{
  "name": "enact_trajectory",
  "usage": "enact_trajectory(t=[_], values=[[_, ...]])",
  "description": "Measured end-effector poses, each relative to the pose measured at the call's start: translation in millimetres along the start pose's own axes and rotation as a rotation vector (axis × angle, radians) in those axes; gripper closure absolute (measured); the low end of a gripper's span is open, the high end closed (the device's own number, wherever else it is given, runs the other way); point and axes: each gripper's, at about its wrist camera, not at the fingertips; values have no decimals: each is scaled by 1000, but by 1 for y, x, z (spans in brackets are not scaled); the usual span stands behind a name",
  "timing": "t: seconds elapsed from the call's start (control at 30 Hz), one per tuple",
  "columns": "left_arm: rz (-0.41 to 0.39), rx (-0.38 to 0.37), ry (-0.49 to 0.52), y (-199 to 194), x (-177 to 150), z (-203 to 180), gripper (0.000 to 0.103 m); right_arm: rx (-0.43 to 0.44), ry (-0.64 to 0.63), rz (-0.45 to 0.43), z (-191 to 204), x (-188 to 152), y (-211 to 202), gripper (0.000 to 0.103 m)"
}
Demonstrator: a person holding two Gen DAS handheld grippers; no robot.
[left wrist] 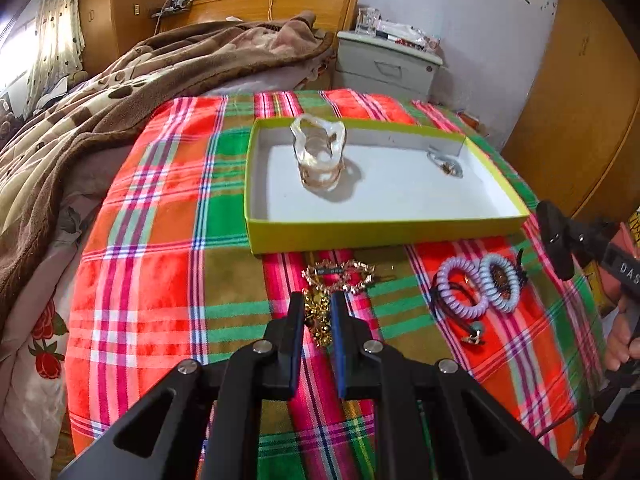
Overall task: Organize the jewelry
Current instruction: 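Close the left tool on the gold chain and lift it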
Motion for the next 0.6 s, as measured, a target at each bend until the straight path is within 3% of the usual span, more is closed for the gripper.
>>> enact_trajectory(t=[0.6], values=[[-105, -60, -45, -29, 45, 3, 90, 44, -21, -39, 12, 32, -1, 94]])
Point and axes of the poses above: each gripper's, at about its wrist camera, not at the fingertips, and y roughly the way its jaws point, z to its left, x to its top, and after that the axes turned 15 degrees about -z, right-handed
